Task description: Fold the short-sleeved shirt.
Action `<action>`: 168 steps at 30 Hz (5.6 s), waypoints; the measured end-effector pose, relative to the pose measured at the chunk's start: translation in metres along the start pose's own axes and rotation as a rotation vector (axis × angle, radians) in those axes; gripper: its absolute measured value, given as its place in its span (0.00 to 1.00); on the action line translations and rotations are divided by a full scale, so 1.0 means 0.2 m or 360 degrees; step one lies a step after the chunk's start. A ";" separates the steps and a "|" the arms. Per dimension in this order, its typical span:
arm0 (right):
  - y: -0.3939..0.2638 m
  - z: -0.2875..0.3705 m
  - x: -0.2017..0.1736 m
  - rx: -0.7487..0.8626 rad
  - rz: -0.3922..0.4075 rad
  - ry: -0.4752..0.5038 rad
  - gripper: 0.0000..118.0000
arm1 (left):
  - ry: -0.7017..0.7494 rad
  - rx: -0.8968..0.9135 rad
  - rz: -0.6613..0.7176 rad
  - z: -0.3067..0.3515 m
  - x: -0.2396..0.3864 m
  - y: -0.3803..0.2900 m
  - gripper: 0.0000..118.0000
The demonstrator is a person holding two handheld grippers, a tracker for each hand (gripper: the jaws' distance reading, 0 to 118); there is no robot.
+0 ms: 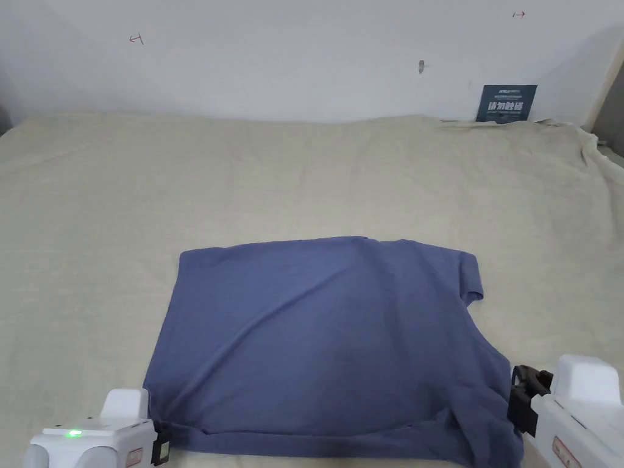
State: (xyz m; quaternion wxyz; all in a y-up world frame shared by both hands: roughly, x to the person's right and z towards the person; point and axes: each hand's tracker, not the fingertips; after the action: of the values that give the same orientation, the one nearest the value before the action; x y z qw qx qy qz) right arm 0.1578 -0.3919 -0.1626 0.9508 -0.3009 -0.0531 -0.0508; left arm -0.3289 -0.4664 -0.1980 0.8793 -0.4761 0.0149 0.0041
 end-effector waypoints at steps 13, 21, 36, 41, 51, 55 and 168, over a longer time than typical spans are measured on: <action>-0.31 -0.25 0.02 -0.0418 -0.0006 -0.0047 0.81 | -0.0064 0.0054 0.0083 0.07 -0.05 0.04 0.06; -0.36 -0.29 -0.03 -0.0457 0.0062 -0.0028 0.33 | -0.0070 0.0036 0.0116 0.06 -0.06 0.02 0.06; -0.01 -0.16 -0.02 -0.0121 0.0131 0.0042 0.05 | -0.0098 0.0203 0.0137 0.12 -0.10 0.25 0.06; 0.19 -0.31 -0.08 -0.0057 0.0175 0.0050 0.05 | -0.0068 0.0281 0.0090 0.08 -0.09 0.44 0.06; 0.35 -0.79 -0.14 -0.0208 0.0245 -0.0009 0.05 | -0.0007 0.0218 -0.0057 -0.29 -0.04 0.75 0.06; 0.32 -0.98 -0.15 -0.0315 0.0250 -0.0047 0.05 | 0.0002 0.0128 -0.0058 -0.47 -0.03 0.81 0.06; 0.04 -0.87 0.08 -0.0441 -0.0057 0.0023 0.07 | -0.0146 0.0031 0.0186 -0.24 -0.20 0.63 0.02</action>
State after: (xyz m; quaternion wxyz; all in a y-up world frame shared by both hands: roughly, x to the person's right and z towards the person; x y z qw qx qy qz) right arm 0.1878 -0.4873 -0.3067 0.8994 -0.4280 -0.0442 -0.0768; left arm -0.3725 -0.4374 -0.3289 0.8819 -0.4651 0.0024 0.0770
